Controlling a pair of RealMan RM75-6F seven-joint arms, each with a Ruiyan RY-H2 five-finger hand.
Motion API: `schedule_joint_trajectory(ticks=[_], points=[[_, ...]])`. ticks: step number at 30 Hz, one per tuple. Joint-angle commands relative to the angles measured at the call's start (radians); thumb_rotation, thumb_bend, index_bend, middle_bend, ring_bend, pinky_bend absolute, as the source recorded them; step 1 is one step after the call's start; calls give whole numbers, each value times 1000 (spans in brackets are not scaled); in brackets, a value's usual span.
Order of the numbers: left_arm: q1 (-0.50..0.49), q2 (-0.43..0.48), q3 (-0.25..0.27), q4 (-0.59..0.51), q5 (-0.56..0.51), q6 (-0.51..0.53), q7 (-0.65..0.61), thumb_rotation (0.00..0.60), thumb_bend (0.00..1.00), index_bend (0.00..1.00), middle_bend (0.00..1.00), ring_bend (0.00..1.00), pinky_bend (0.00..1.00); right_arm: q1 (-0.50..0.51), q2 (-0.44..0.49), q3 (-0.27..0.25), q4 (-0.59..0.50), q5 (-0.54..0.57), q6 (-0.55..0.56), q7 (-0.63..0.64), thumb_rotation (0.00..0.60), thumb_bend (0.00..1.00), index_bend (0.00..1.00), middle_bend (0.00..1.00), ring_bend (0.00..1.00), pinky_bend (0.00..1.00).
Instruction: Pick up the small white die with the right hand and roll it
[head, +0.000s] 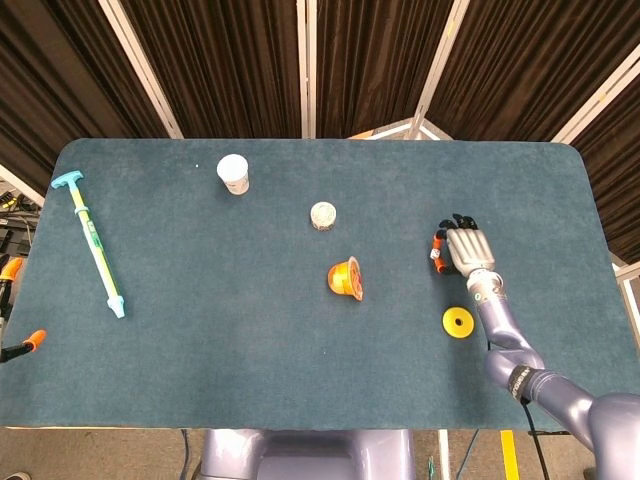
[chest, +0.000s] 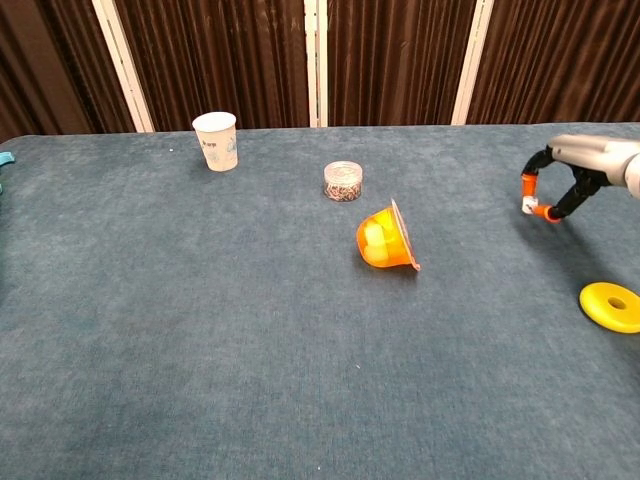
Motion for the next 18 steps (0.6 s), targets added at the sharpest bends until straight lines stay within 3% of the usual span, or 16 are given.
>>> schedule_joint_trajectory(ticks=[1, 5, 10, 18], points=[[1, 1, 2, -3, 4, 2, -1, 600, 60, 0, 0, 0, 0, -17, 67, 14, -121, -24, 77, -31, 600, 377, 570, 193, 0, 0], [2, 4, 3, -7, 10, 6, -6, 600, 60, 0, 0, 0, 0, -36, 144, 21, -288, -31, 148, -93, 600, 377, 561, 189, 0, 0], [3, 7, 4, -11, 18, 13, -11, 600, 60, 0, 0, 0, 0, -45, 201, 28, -420, -17, 197, -163, 600, 364, 536, 178, 0, 0], [5, 11, 6, -15, 22, 16, -16, 600, 60, 0, 0, 0, 0, -49, 246, 20, -522, 29, 204, -214, 600, 293, 315, 55, 0, 0]])
